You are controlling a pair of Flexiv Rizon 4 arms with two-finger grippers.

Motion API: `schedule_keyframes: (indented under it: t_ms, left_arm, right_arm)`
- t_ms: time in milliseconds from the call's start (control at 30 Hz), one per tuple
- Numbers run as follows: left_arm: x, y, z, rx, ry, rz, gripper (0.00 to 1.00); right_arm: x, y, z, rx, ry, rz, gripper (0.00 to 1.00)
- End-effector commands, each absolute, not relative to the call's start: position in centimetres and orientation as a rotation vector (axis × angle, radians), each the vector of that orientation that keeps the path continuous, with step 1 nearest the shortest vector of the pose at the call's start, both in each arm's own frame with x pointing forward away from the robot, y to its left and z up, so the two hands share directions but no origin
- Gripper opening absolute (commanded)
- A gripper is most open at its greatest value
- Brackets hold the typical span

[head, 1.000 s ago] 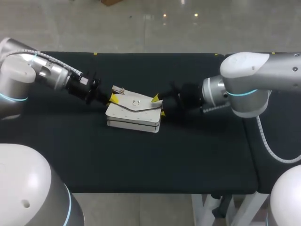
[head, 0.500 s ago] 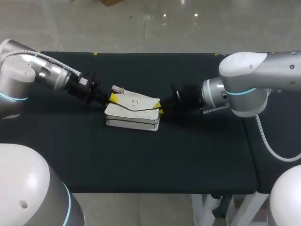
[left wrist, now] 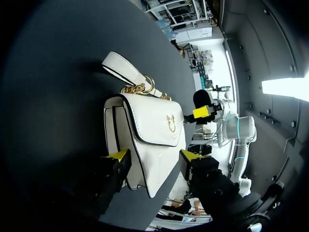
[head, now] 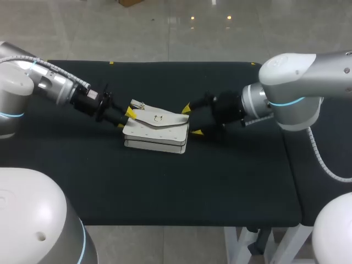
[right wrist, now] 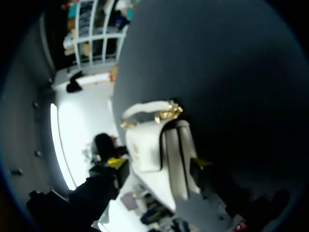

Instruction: Pick up the bag, open it, inspect its contents, close it, and place it on the opposite side

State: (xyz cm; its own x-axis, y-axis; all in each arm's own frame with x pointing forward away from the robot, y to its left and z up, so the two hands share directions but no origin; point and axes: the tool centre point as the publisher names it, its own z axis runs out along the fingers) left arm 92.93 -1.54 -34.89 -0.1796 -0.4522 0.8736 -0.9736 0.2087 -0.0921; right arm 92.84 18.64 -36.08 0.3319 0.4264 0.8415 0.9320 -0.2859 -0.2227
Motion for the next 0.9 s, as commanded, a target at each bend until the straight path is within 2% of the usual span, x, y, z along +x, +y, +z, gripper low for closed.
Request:
schedule_keyframes:
  t_ms: [33,200,267,333,400,900]
  left_arm:
    - [92.1,-1.6,-35.2,1.367,-1.736,0.900,0.39]
    - [91.9,-1.8,-35.7,1.395,-1.718,0.851,0.39]
    - [91.9,-1.8,-35.9,1.406,-1.710,0.840,0.34]
    - [91.9,-1.7,-36.1,1.417,-1.704,0.829,0.22]
    - [92.0,-1.6,-36.3,1.423,-1.695,0.826,0.00]
    - [92.4,-0.4,-37.0,1.434,-1.648,0.802,0.00]
  right_arm:
    - [92.5,17.4,-34.6,-1.909,-1.257,-0.837,1.00]
    - [92.8,15.9,-34.2,-1.936,-1.289,-0.817,1.00]
    - [93.0,15.2,-33.9,-1.945,-1.304,-0.810,1.00]
    - [93.1,14.8,-33.8,-1.952,-1.332,-0.802,1.00]
    - [93.3,14.5,-33.6,-1.932,-1.382,-0.795,1.00]
    - [93.6,13.6,-33.4,-1.903,-1.467,-0.792,1.00]
